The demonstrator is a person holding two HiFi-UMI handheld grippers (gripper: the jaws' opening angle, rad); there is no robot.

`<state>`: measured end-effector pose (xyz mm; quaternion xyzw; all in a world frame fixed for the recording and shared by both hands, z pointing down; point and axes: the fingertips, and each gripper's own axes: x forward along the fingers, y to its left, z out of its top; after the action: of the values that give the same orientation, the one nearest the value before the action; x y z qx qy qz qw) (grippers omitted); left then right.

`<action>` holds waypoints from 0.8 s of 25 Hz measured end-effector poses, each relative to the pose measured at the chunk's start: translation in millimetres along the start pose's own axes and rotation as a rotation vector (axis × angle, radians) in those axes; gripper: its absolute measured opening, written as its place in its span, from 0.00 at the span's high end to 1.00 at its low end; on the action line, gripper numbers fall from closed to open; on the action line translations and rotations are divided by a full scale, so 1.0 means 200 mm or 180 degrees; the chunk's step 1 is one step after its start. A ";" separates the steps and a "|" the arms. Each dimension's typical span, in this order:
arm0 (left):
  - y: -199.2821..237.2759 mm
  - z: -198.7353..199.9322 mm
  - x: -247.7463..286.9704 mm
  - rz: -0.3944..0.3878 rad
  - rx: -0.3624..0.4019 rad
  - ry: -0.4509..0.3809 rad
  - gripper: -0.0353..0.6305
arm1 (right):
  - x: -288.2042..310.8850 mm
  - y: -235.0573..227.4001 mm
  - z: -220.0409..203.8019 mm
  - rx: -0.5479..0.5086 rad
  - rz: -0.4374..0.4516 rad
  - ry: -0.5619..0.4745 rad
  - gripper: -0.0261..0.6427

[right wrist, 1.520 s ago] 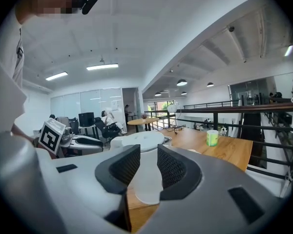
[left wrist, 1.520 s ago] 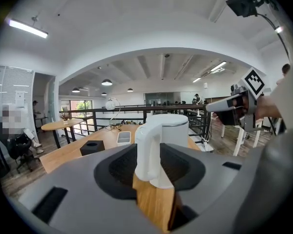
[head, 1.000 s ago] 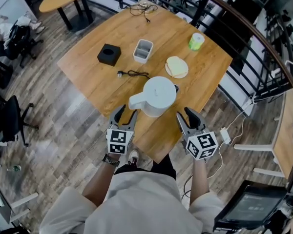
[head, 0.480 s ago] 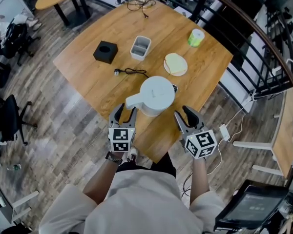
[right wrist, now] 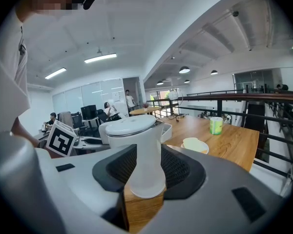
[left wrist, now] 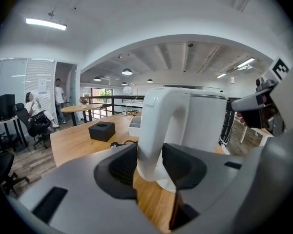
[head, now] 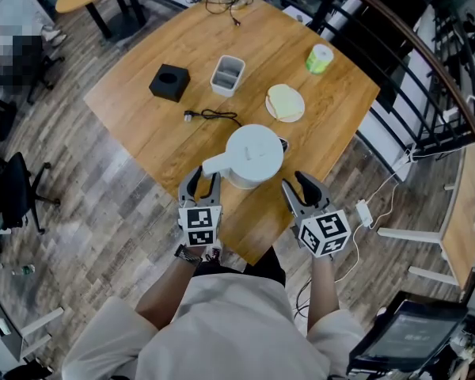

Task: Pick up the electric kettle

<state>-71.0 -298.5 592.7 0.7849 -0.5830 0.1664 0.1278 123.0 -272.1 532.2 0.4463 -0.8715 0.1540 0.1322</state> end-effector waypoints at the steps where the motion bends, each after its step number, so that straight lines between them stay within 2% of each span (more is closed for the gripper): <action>1: 0.00 0.00 0.00 0.0031 0.0003 -0.0003 0.71 | 0.00 0.00 0.00 0.0002 0.0000 -0.0002 0.75; 11: 0.03 0.03 0.04 0.0152 0.0057 -0.0013 0.72 | 0.02 -0.02 0.01 0.0043 0.0093 -0.0034 0.75; 20: 0.10 0.05 0.12 0.0164 0.0052 -0.0022 0.72 | 0.04 0.02 -0.02 -0.0106 0.0552 -0.0013 0.75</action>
<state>-82.6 -329.0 593.5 0.7712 -0.6021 0.1717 0.1150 114.7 -274.6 537.6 0.3672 -0.9096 0.1494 0.1241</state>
